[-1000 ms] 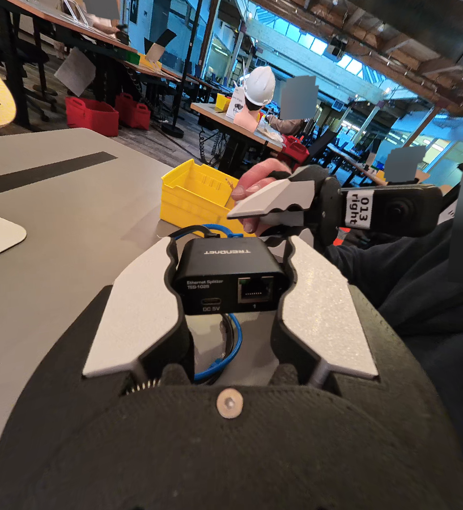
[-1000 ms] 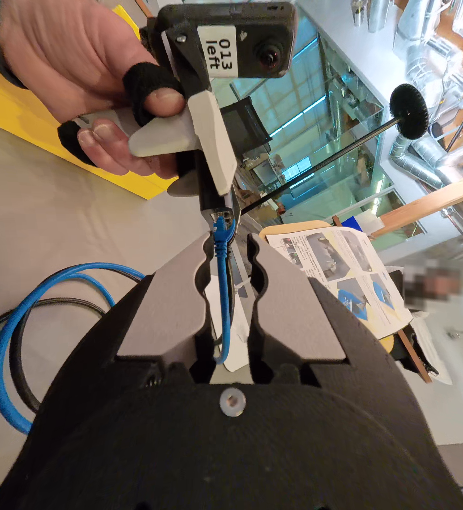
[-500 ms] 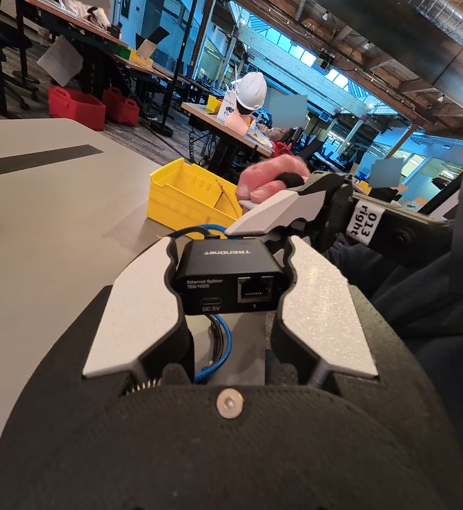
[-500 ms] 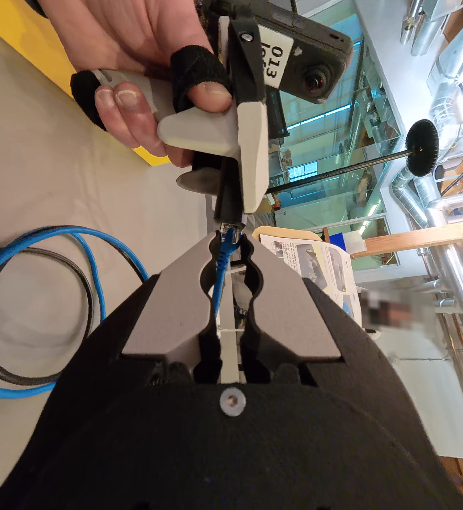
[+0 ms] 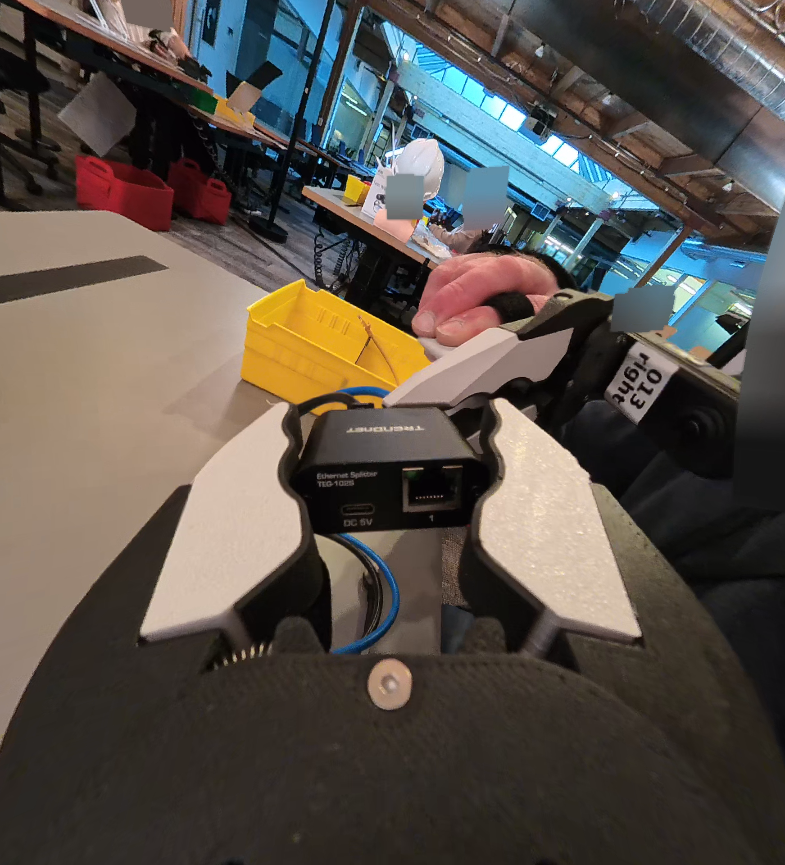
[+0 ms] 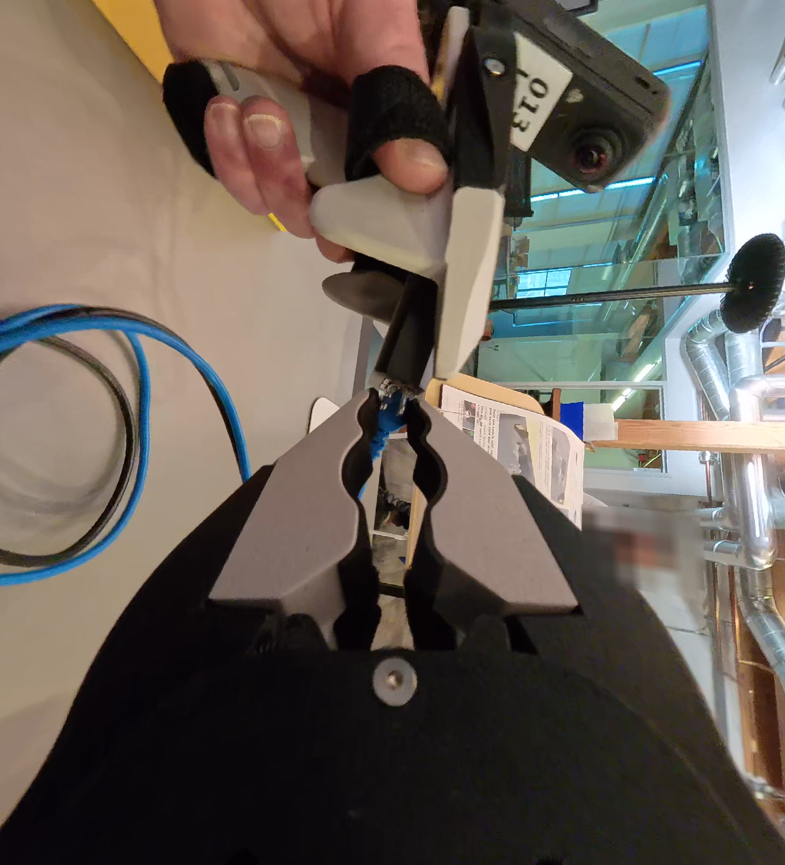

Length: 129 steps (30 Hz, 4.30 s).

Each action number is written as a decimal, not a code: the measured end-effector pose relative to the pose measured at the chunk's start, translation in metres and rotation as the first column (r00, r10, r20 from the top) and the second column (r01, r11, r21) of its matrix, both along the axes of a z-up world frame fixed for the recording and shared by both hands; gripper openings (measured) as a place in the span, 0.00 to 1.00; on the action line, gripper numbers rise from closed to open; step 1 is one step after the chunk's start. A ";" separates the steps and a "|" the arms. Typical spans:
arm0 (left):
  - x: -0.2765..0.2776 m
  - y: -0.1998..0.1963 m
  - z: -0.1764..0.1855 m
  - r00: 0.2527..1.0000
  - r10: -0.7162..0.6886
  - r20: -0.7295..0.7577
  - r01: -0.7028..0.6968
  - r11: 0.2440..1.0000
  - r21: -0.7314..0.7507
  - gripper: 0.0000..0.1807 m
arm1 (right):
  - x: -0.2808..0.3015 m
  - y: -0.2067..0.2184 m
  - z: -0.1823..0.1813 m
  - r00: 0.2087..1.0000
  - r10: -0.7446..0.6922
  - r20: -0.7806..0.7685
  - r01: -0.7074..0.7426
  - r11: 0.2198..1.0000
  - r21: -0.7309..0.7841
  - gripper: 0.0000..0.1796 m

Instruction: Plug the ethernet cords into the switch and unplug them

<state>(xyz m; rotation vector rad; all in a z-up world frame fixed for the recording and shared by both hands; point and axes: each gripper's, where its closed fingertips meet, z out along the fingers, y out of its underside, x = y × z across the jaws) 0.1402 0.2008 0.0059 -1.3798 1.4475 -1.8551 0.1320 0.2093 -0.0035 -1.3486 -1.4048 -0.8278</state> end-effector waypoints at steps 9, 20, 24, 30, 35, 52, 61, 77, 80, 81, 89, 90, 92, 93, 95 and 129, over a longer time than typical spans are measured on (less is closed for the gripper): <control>-0.021 0.041 0.033 0.987 0.137 0.080 -0.142 0.987 0.070 0.41 | 0.053 -0.007 0.018 0.965 -0.150 -0.213 0.160 0.987 0.031 0.06; -0.028 0.061 0.041 0.974 0.203 0.098 -0.211 0.975 0.074 0.41 | 0.155 -0.066 0.108 0.885 -0.376 -0.274 0.427 0.890 0.159 0.06; -0.032 0.066 0.047 0.969 0.221 0.115 -0.232 0.967 0.103 0.41 | 0.188 -0.097 0.143 0.846 -0.442 -0.300 0.510 0.835 0.208 0.06; -0.038 0.075 0.056 0.963 0.222 0.155 -0.226 0.974 0.008 0.41 | 0.237 -0.138 0.162 0.770 -0.576 -0.276 0.633 0.743 0.217 0.06; -0.051 0.102 0.067 0.940 0.286 0.188 -0.283 0.958 -0.043 0.41 | 0.280 -0.166 0.160 0.672 -0.690 -0.269 0.741 0.633 0.225 0.06; -0.013 -0.030 0.003 0.987 -0.158 0.032 0.159 0.987 -0.007 0.41 | 0.205 0.025 0.085 0.689 -0.500 -0.525 0.589 0.808 0.002 0.06; -0.012 -0.032 0.006 0.980 -0.186 0.068 0.186 0.983 0.006 0.41 | 0.204 0.060 0.095 0.083 -0.183 -0.980 0.309 0.939 -0.149 0.06; -0.017 -0.031 -0.001 0.978 -0.208 0.035 0.205 0.976 0.070 0.41 | 0.243 0.028 0.147 0.109 -0.051 -0.993 0.397 0.918 -0.003 0.06; -0.013 -0.010 -0.001 0.992 -0.124 0.032 0.122 0.990 0.071 0.41 | 0.258 -0.016 0.178 0.295 -0.110 -0.949 0.503 0.862 0.057 0.06; -0.012 -0.001 -0.001 0.996 -0.084 0.030 0.081 0.994 0.074 0.41 | 0.268 -0.032 0.184 0.338 -0.142 -0.930 0.546 0.835 0.071 0.06; -0.017 0.032 0.011 0.998 0.029 0.051 -0.035 0.993 0.113 0.41 | 0.316 -0.170 0.228 0.421 -0.222 -0.879 0.691 0.707 0.153 0.06; -0.017 0.032 0.011 0.998 0.032 0.051 -0.037 0.992 0.120 0.41 | 0.319 -0.181 0.229 0.431 -0.246 -0.868 0.704 0.694 0.153 0.06; -0.017 0.031 0.010 0.998 0.031 0.049 -0.037 0.991 0.127 0.41 | 0.326 -0.195 0.221 0.441 -0.308 -0.843 0.725 0.676 0.132 0.06; -0.017 0.030 0.010 0.998 0.029 0.047 -0.035 0.992 0.125 0.41 | 0.330 -0.200 0.214 0.437 -0.334 -0.836 0.738 0.663 0.121 0.06; -0.016 0.028 0.007 0.999 0.026 0.038 -0.031 0.991 0.132 0.41 | 0.338 -0.207 0.194 0.430 -0.379 -0.819 0.761 0.641 0.103 0.06; -0.013 0.024 0.001 1.000 0.024 0.019 -0.027 0.986 0.164 0.41 | 0.356 -0.244 0.013 0.231 -0.480 -0.846 0.869 0.492 -0.042 0.06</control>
